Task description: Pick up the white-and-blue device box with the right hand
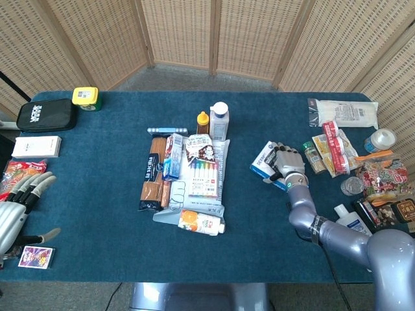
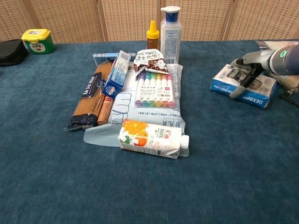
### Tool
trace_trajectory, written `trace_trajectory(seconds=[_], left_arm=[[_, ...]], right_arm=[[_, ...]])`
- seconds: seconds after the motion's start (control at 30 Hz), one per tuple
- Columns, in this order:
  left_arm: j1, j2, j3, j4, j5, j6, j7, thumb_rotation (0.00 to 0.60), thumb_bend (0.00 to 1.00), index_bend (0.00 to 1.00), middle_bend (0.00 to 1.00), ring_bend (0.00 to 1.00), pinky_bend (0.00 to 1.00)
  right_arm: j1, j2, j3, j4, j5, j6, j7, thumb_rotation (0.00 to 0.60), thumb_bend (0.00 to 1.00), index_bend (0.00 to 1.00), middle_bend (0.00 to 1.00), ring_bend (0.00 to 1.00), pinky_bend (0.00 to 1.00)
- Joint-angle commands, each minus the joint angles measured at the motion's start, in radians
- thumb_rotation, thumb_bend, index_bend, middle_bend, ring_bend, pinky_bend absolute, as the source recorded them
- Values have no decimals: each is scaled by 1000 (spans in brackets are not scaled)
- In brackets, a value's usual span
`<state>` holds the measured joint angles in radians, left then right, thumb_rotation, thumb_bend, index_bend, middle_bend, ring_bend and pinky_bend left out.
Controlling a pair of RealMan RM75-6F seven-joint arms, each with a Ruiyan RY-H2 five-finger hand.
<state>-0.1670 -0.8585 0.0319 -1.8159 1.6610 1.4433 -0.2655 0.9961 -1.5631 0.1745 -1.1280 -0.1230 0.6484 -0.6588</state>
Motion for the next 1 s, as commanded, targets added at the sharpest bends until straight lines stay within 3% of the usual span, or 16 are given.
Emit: trace_trajectory(seconds=[0.03,0.2,0.3,0.4,0.57,1.0], left_arm=[[0,-1,-1,0,3,3,0,600,184,0,0,0,0],[0,0,-2,-3,11,7,3,600,184,0,0,0,0],[2,1,-2,-5,13,12,5,600,184,0,0,0,0],[4,1,-2,-4,13,16,4,600,184,0,0,0,0],[8,-1,0,0,14,19,2,600,184,0,0,0,0],[9,-11,0,10,21,24,-3,600,183,0,0,0,0]], right_arm=[[-12,4,-1,18,-27,-24,36,551,0,0,34,117,159],[-30,13,4,14,-85,-24,93,598,0,0,277,548,628],[-41,21,8,5,-117,-14,126,600,0,0,395,706,760],[-51,33,7,-9,-145,-6,149,600,0,0,461,803,815],[-72,66,10,-65,-206,26,192,599,0,0,503,868,839],[-131,273,62,-408,-429,177,282,600,0,0,507,881,840]])
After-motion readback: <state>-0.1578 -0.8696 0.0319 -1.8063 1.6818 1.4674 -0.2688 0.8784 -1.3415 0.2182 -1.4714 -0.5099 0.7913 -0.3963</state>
